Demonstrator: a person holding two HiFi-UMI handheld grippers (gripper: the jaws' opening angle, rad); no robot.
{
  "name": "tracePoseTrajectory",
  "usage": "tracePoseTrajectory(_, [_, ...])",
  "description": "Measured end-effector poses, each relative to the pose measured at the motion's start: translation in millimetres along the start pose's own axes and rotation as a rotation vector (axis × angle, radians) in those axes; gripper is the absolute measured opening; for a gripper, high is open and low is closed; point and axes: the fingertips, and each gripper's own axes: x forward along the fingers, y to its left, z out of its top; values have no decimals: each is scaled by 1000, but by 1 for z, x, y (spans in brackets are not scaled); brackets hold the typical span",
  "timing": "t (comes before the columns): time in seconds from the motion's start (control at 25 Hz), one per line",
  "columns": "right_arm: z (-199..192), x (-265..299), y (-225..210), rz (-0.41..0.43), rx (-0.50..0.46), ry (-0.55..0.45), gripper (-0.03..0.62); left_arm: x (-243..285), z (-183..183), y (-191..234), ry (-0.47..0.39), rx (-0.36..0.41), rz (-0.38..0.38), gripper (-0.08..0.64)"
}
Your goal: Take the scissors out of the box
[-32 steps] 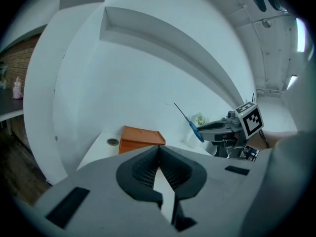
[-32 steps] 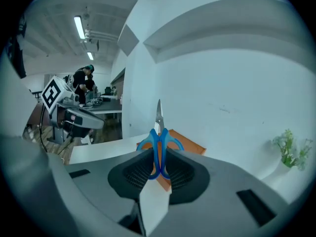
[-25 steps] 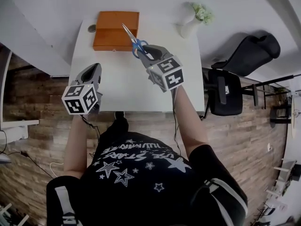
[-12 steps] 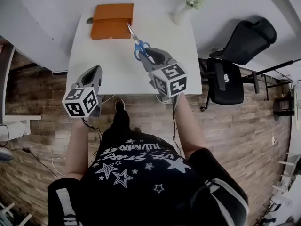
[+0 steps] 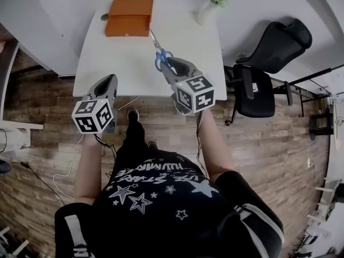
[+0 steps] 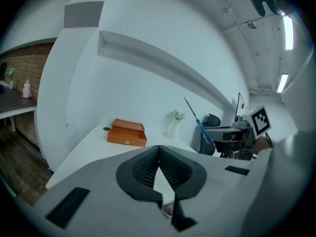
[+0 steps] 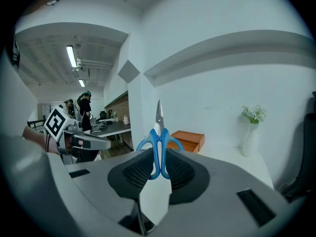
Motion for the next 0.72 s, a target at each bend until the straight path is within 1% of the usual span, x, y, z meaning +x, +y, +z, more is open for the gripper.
tracePoseTrajectory(0.28, [-29, -18, 9, 5, -6, 35, 101, -17, -21, -13, 10, -10, 14, 17])
tracePoseTrajectory(0.4, [-33, -25, 9, 2, -18, 35, 101, -18, -25, -18, 15, -11, 18, 17])
tracePoseTrajectory(0.72, [-37, -37, 2, 5, -4, 29, 101, -13, -28, -33, 20, -8, 16, 17])
